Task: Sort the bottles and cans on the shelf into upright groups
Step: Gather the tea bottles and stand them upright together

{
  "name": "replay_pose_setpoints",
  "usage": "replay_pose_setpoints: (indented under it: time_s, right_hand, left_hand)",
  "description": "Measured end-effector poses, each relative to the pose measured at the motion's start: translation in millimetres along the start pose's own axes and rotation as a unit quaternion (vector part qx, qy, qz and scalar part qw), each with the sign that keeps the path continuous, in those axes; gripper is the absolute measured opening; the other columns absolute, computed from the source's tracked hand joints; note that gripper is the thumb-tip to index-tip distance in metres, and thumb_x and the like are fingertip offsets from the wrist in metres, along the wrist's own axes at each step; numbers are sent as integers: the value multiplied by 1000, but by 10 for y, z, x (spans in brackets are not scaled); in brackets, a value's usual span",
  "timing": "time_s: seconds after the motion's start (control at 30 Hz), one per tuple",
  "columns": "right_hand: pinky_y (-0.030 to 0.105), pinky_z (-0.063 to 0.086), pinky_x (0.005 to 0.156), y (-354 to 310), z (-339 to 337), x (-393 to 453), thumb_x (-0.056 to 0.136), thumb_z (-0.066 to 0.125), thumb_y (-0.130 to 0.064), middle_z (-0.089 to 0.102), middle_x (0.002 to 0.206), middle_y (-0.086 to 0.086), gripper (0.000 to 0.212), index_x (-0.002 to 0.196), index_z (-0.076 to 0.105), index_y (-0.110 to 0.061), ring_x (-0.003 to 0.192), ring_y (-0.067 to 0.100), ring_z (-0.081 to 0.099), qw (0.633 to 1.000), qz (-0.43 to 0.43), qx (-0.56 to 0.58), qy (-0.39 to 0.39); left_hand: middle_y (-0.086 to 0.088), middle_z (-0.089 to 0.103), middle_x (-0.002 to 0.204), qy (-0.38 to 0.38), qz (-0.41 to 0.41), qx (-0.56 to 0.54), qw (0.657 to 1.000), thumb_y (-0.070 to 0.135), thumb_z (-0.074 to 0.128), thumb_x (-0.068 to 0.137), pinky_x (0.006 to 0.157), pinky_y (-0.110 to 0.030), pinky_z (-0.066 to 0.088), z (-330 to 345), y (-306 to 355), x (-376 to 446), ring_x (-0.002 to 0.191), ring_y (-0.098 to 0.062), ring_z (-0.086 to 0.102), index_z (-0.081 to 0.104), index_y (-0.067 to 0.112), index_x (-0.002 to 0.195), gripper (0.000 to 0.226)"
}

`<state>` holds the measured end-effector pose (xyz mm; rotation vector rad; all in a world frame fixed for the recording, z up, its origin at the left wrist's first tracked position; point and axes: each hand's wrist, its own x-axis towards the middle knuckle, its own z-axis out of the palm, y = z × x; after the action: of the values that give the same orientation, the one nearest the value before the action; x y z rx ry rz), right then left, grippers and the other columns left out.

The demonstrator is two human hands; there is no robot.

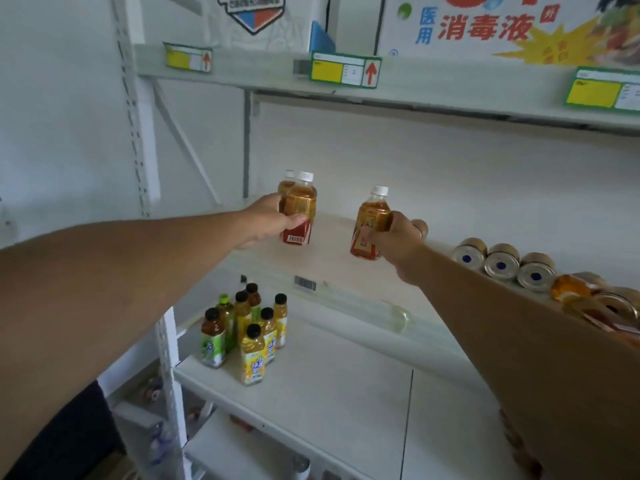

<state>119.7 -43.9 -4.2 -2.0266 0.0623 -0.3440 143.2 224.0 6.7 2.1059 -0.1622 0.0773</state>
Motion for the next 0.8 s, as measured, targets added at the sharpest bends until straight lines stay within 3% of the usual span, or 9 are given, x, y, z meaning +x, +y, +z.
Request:
replay_pose_setpoints:
  time_s: [0.03,0.07,0.13,0.17,0.3,0.47,0.6,0.7,0.8]
  right_hand:
    - [10,47,61,-71,121,-4,102,73,-20,49,100,-10,30,127,56,-20,84,8,51,1000,1,-4,-7]
    - [9,46,63,-125,237,18,102,73,-20,56,103,-9,32,128,56,-20,90,10,56,1000,2,-2,-18]
    - [25,51,82,-230,482,38,102,73,-19,65,116,-2,38,135,55,-18,108,18,64,999,8,7,-41]
    - [31,51,82,-271,607,43,102,73,-17,66,118,-1,39,137,54,-17,110,20,64,999,8,11,-49]
    - [23,46,64,-334,1033,80,102,72,-15,68,113,-2,31,129,57,-16,96,12,65,999,-1,11,-50]
    - [29,50,73,-346,1311,162,102,72,-16,70,122,3,35,134,59,-14,112,23,67,997,-4,14,-76]
    - [25,47,66,-338,1353,304,101,73,-15,71,122,3,36,134,59,-15,112,22,68,995,-24,24,-99]
    - [25,47,67,-286,1335,460,101,72,-14,70,122,2,35,134,58,-16,113,22,67,992,-35,29,-114]
    - [23,48,65,-181,1332,673,102,71,-14,69,122,2,35,135,58,-17,112,22,67,991,-49,37,-120]
  left_hand:
    - [1,69,126,8,-2,-6,1000,31,75,101,115,-52,48,-102,-83,-1,126,-23,62,57,19,145,49]
    - [1,68,124,18,-2,-10,1000,31,75,101,114,-50,49,-200,-163,9,123,-22,62,57,18,143,48]
    - [-3,69,128,36,0,-23,999,28,75,102,112,-48,50,-367,-303,36,121,-23,63,58,15,143,46]
    - [-3,69,127,44,0,-32,999,27,74,102,111,-46,50,-441,-370,54,121,-23,63,58,15,142,45]
    - [5,67,105,74,-9,-59,995,25,73,103,106,-43,50,-645,-589,106,116,-23,63,62,19,129,28]
    - [7,65,103,80,-23,-62,995,25,74,102,107,-44,51,-678,-682,133,115,-24,64,58,23,122,25]
    - [3,66,114,89,-32,-39,995,26,74,102,108,-43,50,-592,-652,211,118,-24,62,58,15,142,45]
    - [-7,68,132,111,-39,-31,993,26,74,102,114,-51,50,-471,-608,344,127,-29,64,59,14,143,45]
    - [-3,68,124,132,-43,-34,990,26,74,103,113,-50,49,-321,-587,537,126,-28,64,60,15,138,40]
